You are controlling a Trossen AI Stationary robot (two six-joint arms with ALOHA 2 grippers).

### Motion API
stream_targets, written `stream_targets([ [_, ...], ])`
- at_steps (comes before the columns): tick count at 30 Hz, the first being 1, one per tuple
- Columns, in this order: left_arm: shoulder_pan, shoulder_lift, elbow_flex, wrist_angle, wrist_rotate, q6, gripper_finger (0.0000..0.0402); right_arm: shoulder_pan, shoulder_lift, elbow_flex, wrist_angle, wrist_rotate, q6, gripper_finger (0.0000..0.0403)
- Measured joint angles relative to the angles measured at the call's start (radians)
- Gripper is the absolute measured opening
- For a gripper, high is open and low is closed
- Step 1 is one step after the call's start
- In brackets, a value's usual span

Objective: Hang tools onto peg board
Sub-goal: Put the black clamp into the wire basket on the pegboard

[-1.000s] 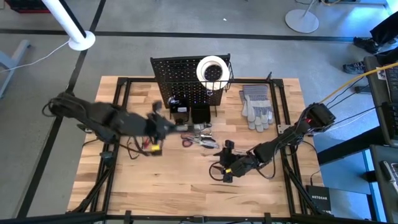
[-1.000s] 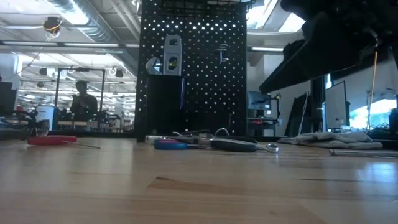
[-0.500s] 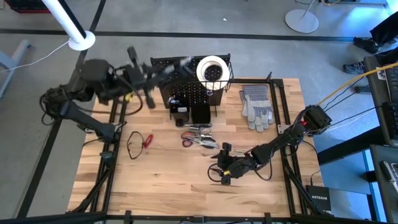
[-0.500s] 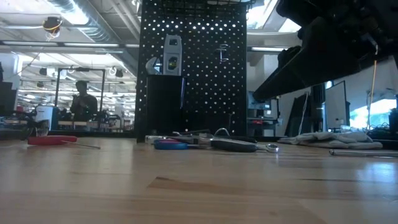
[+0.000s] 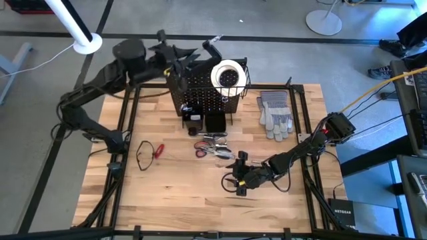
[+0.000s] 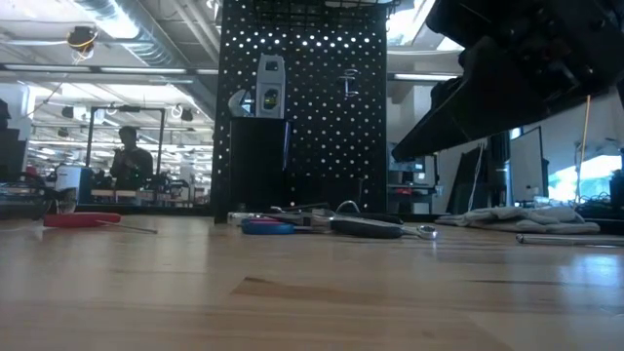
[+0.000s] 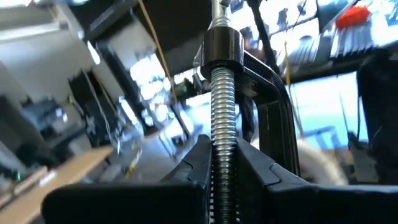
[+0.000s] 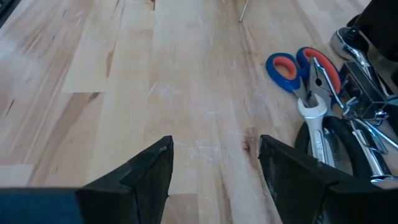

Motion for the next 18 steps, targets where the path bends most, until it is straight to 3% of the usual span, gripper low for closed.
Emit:
stream_targets([
  [5,0.061,0.015,0.0,-0.131,0.009,-0.029,0.0029,0.0,0.0,0.0,-0.002,-0.006,0.0,0.0237],
  [18,0.093,0.042,0.0,-0.202,0.053,-0.114,0.0031,0.0,0.0,0.0,-0.002,-0.008,0.001,0.0237],
])
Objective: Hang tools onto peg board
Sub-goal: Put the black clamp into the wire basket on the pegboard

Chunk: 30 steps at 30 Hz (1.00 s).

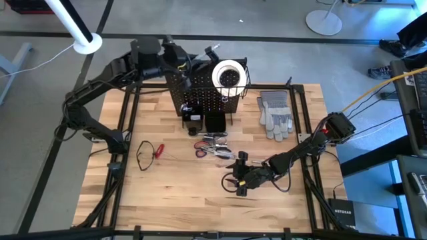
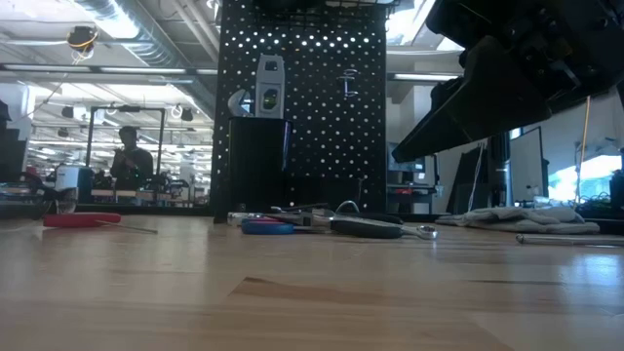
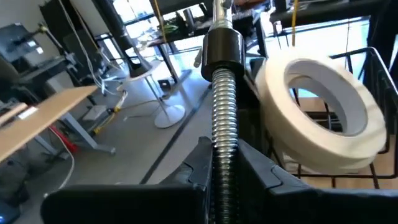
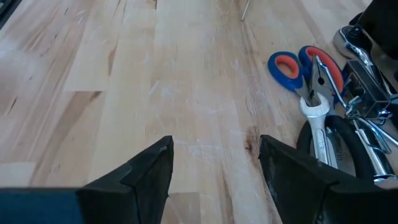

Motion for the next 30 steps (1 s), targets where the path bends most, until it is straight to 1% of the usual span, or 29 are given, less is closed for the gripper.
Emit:
stream_targets([
  [9,-0.001,0.014,0.002,-0.082,0.009,-0.051,0.0032,0.0,0.0,0.0,0.0,0.0,0.001,0.0237],
  [14,-0.001,0.013,0.002,-0.105,0.008,-0.083,0.0045,0.0,0.0,0.0,0.0,0.0,0.002,0.0237],
  [23,-0.001,0.014,0.002,-0.123,0.003,-0.103,0.0051,0.0,0.0,0.0,0.001,0.0,0.003,0.0237],
  [26,-0.001,0.016,-0.001,-0.135,-0.002,-0.113,0.0067,0.0,0.0,0.0,0.001,0.0,0.003,0.0237],
  [30,0.0,0.017,-0.001,-0.148,-0.004,-0.123,0.011,0.0,0.0,0.0,0.001,0.0,0.003,0.0237],
])
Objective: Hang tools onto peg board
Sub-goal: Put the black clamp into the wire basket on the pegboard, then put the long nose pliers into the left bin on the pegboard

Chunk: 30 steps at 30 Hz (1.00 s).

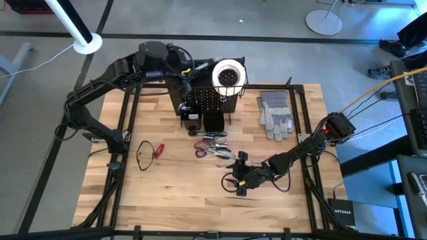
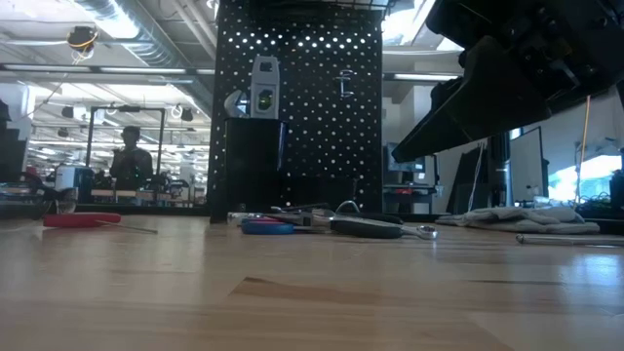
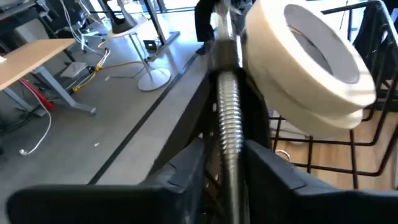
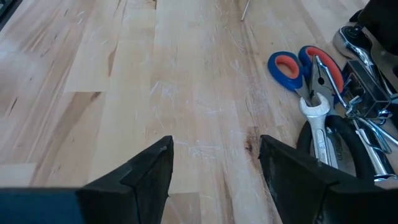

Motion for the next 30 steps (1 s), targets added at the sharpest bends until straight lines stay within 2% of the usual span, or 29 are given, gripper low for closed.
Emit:
stream_targets([
  [7,-0.001,-0.019,0.001,0.014,-0.001,0.023,0.016,0.0,0.0,0.0,0.001,-0.008,0.0,0.0237],
  [18,-0.018,-0.107,0.003,0.017,-0.003,0.051,0.016,0.0,0.0,0.0,0.001,-0.01,0.0,0.0237],
  [23,-0.088,-0.164,0.003,-0.076,0.0,0.061,0.0158,0.0,0.0,0.0,0.001,-0.01,0.0,0.0237],
  [30,-0.264,-0.233,0.003,-0.223,0.005,-0.053,0.0142,0.0,0.0,0.0,0.0,-0.01,0.0,0.0237],
])
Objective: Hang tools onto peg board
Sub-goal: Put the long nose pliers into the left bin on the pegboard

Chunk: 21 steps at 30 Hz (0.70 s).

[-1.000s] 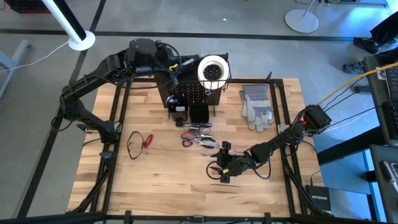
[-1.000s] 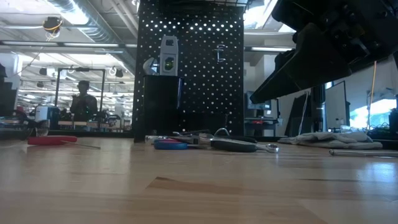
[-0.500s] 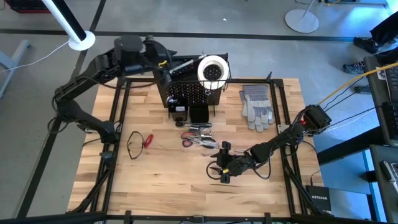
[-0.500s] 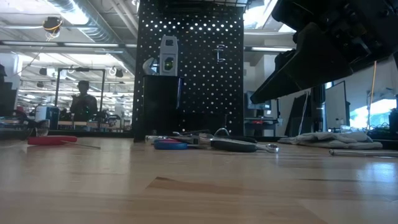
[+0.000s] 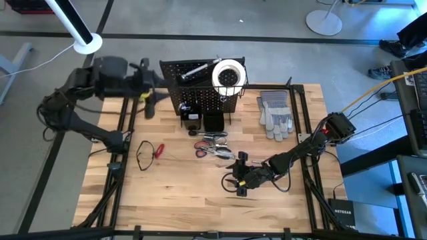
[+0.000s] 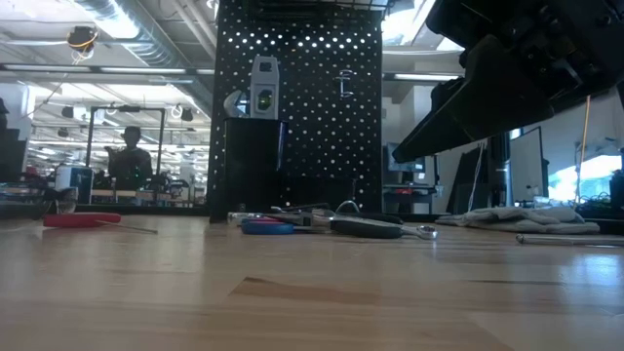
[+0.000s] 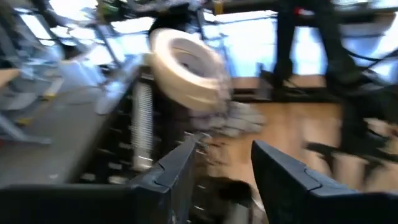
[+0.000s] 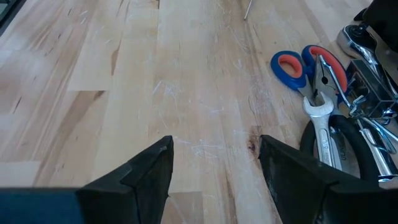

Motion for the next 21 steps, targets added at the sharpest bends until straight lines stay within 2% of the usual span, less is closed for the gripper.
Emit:
stream_targets([
  [4,-0.129,-0.008,-0.023,-0.085,0.004,-0.108,0.0133,0.0,0.0,0.0,0.0,0.0,0.0,0.0237],
  [8,-0.264,-0.035,-0.128,-0.088,0.044,-0.252,0.0124,0.0,0.0,0.0,-0.001,0.0,-0.01,0.0237],
  [13,-0.422,-0.112,-0.387,0.096,0.016,-0.446,0.0115,0.0,-0.001,0.0,-0.01,-0.003,-0.026,0.0237],
  [18,-0.514,-0.155,-0.657,0.3,-0.036,-0.612,0.0111,0.0,-0.007,0.0,-0.008,-0.073,-0.026,0.0237],
  [21,-0.55,-0.153,-0.808,0.55,-0.035,-0.679,0.0115,-0.001,-0.007,0.0,-0.008,-0.091,-0.033,0.0237],
])
